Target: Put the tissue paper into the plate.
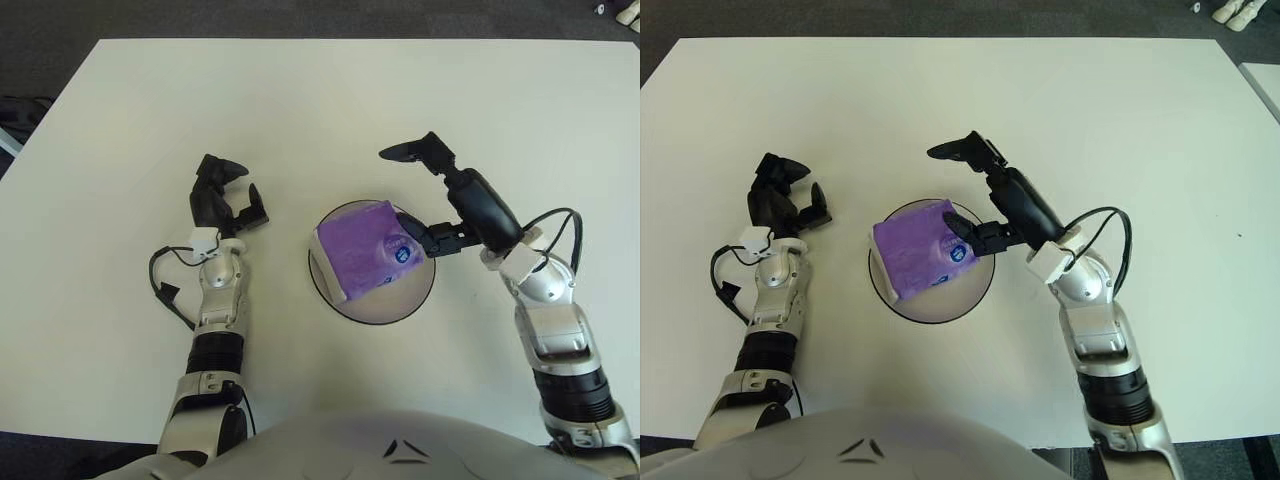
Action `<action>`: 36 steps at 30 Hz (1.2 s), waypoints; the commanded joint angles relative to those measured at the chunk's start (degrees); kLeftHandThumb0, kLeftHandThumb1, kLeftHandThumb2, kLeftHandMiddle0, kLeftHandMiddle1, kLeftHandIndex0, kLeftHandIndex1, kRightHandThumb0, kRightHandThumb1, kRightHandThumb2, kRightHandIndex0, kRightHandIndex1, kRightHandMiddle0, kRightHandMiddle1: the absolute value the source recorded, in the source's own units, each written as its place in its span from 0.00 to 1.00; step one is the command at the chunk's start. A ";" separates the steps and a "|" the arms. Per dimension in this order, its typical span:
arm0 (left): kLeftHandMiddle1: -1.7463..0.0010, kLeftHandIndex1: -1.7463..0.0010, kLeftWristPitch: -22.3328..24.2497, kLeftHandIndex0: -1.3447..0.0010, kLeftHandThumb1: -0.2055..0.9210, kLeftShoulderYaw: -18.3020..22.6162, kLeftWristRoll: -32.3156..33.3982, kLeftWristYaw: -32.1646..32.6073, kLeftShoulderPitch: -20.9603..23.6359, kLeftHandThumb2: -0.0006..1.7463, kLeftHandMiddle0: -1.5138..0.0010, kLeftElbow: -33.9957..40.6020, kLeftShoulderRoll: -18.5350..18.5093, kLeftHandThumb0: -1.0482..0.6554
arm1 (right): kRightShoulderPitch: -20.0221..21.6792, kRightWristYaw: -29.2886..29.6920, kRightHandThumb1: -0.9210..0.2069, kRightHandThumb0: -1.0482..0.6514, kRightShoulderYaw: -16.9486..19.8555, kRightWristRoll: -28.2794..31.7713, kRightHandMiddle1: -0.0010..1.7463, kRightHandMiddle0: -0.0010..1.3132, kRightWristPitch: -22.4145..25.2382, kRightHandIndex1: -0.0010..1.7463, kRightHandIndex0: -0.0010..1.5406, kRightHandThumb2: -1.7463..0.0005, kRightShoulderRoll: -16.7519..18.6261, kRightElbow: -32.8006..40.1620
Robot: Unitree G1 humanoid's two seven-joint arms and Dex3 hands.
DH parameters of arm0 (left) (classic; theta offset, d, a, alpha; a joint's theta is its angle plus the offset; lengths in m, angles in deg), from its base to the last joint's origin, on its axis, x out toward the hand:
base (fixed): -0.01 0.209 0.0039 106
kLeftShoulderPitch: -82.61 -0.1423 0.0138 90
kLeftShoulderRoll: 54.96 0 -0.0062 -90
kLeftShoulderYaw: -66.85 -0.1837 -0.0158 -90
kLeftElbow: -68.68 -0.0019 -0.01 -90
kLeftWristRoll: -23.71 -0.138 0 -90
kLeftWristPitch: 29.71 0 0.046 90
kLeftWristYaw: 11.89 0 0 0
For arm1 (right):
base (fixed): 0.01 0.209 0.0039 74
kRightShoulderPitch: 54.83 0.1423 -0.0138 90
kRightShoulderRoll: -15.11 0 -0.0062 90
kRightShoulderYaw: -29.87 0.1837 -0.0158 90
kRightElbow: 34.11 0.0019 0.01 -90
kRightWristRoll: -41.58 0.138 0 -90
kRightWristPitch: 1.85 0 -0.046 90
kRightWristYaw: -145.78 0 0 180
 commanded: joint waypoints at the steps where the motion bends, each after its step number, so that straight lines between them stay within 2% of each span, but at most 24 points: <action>1: 0.00 0.02 1.45 0.53 0.38 0.27 -0.20 0.11 -3.00 0.82 0.66 -2.40 0.27 0.61 | -3.21 3.94 0.08 0.41 0.61 -1.42 0.98 0.15 -2.08 0.82 0.18 0.62 2.84 1.96; 3: 0.00 0.02 1.43 0.53 0.38 0.23 -0.31 0.07 -2.97 0.82 0.66 -2.48 0.21 0.61 | -3.65 6.10 0.08 0.41 0.45 -2.39 0.99 0.16 -2.44 0.85 0.20 0.62 4.38 1.70; 4: 0.00 0.02 1.43 0.53 0.38 0.22 -0.33 0.03 -2.98 0.82 0.66 -2.51 0.18 0.61 | -3.73 7.01 0.13 0.45 0.47 -2.90 0.99 0.18 -2.56 0.88 0.21 0.58 5.01 1.59; 5: 0.00 0.02 1.42 0.53 0.38 0.20 -0.41 0.03 -2.98 0.82 0.66 -2.55 0.14 0.61 | -3.85 8.25 0.21 0.51 0.59 -3.82 0.98 0.20 -2.50 0.92 0.23 0.51 5.83 1.51; 7: 0.00 0.02 1.35 0.53 0.38 0.19 -0.66 0.16 -2.98 0.82 0.66 -2.65 0.06 0.61 | -4.23 10.56 0.37 0.56 0.89 -5.89 0.93 0.30 -2.23 0.96 0.30 0.40 7.09 1.13; 8: 0.00 0.02 1.30 0.53 0.38 0.18 -0.81 0.26 -2.97 0.82 0.66 -2.70 0.02 0.61 | -4.42 11.65 0.50 0.58 1.06 -6.90 0.92 0.38 -2.08 0.97 0.36 0.30 7.62 0.86; 11: 0.00 0.03 1.02 0.52 0.38 0.18 -1.34 0.56 -2.90 0.81 0.66 -3.04 -0.09 0.61 | -4.34 14.49 0.69 0.60 2.24 -9.04 0.91 0.49 -1.09 0.99 0.47 0.16 8.57 -1.10; 15: 0.00 0.05 0.91 0.52 0.38 0.22 -1.50 0.62 -2.85 0.81 0.65 -3.35 -0.15 0.61 | -4.52 17.10 0.84 0.61 3.52 -9.70 0.92 0.55 -0.89 1.00 0.55 0.05 9.50 -3.30; 20: 0.00 0.04 0.69 0.52 0.37 0.22 -1.23 0.45 -2.82 0.81 0.65 -3.62 -0.10 0.61 | -6.10 20.41 0.88 0.61 5.11 -8.74 0.94 0.55 0.00 1.00 0.59 0.01 11.76 -4.56; 28: 0.00 0.02 0.08 0.54 0.37 0.25 -0.66 -0.07 -2.84 0.82 0.65 -3.73 -0.06 0.61 | -5.53 25.33 0.87 0.61 9.62 -4.86 0.98 0.52 -6.74 1.00 0.58 0.00 12.69 -15.13; 36: 0.00 0.02 -0.67 0.54 0.38 0.17 -0.82 -0.13 -2.84 0.82 0.65 -4.19 -0.15 0.61 | -6.95 26.72 0.86 0.61 10.53 -3.43 1.00 0.50 -9.10 1.00 0.57 0.00 13.48 -17.98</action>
